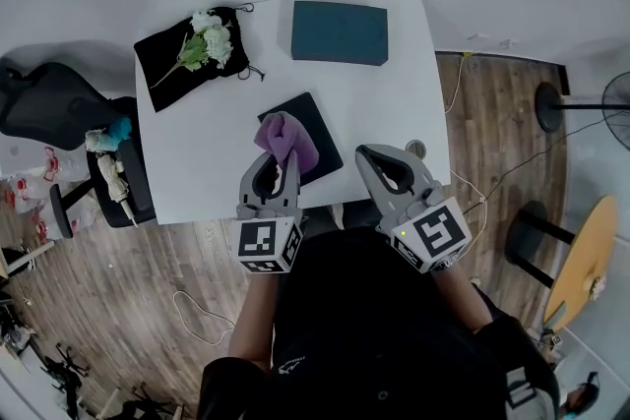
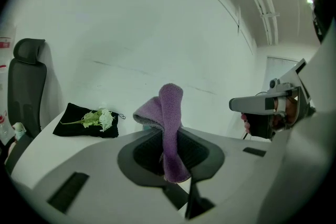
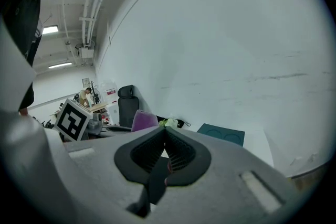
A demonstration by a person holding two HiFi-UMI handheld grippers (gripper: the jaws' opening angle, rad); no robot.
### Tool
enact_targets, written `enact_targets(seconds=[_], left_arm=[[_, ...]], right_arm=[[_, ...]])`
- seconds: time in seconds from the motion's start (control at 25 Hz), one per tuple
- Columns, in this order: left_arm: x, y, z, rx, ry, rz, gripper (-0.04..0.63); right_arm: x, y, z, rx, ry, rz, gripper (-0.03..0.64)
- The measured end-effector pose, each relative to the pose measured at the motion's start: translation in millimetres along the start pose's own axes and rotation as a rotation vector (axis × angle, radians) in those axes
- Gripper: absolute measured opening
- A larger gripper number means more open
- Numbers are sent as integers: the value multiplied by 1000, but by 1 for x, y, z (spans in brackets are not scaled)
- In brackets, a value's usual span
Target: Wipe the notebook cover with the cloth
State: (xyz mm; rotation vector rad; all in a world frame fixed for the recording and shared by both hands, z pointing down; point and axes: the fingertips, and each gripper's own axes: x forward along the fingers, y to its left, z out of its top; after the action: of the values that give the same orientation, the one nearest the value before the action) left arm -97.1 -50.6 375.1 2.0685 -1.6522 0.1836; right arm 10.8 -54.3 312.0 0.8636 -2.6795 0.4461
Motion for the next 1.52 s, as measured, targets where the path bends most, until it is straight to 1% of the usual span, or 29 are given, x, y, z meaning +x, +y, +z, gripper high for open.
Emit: enact_targets(seconds=[0.32,0.6,0.84,1.08,1.24,1.52], left_arm=[[42,12,-13,-5,65,0,67],[80,30,-37,-9,145,11,67],[107,42,-57,-62,210,12,67],[132,51,-79,-84,301,-4,67],[144,54,-90,-105,336,-9,67],[161,58,-106,-106,382,-2,67]], right_arm=[[19,-28,-8,39,45,-8,3],[36,-42,-19,58,95,5,3],[45,-58,-23,65,126,-1,3],[55,-73,-28,70,146,-5,3],[60,-77,-30,75,156,-1,3],[66,-85,-39,89,175,-1,3]])
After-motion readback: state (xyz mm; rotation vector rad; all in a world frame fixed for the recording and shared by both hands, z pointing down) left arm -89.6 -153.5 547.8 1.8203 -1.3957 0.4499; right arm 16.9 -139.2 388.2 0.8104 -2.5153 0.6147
